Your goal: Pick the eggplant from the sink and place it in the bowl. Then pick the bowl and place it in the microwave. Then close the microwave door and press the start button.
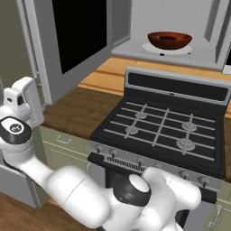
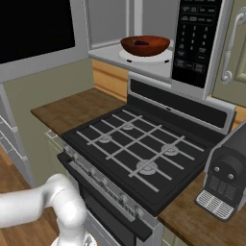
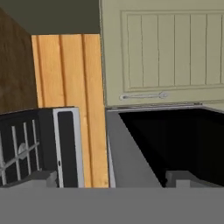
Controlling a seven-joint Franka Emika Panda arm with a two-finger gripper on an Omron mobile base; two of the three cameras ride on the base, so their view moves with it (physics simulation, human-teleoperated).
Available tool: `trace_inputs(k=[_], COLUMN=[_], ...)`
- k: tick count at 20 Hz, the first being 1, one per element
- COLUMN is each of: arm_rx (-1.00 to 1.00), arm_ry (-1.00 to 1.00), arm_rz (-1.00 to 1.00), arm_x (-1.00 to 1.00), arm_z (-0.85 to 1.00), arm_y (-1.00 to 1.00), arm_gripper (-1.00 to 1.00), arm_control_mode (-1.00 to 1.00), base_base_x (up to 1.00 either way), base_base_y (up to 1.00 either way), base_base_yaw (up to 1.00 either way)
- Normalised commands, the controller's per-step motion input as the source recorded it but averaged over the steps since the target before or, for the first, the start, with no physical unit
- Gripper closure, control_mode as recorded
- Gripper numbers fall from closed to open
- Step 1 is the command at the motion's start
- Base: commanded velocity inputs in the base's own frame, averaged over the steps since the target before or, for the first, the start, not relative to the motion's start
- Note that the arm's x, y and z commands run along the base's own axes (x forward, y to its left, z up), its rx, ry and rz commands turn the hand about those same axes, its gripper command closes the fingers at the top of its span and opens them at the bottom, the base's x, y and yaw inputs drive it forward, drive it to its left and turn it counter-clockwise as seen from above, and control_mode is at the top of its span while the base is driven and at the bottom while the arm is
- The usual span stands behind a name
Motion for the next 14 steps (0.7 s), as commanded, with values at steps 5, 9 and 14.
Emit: trace_inputs(k=[5, 9, 14], arm_rx=[0.09, 0.10, 0.13], arm_ry=[-0.10, -0.17, -0.13], arm_rz=[0.00, 0.00, 0.00], arm_x=[0.00, -0.13, -0.04], arm_z=[0.24, 0.30, 0.40], arm_y=[-0.91, -0.90, -0.98], arm_gripper=[-1.00, -1.00, -1.00], arm_control_mode=[-1.00, -1.00, -1.00], base_base_x=[0.00, 0.00, 0.00], base_base_y=[0.00, 0.00, 0.00], base_base_yaw=[0.00, 0.00, 0.00])
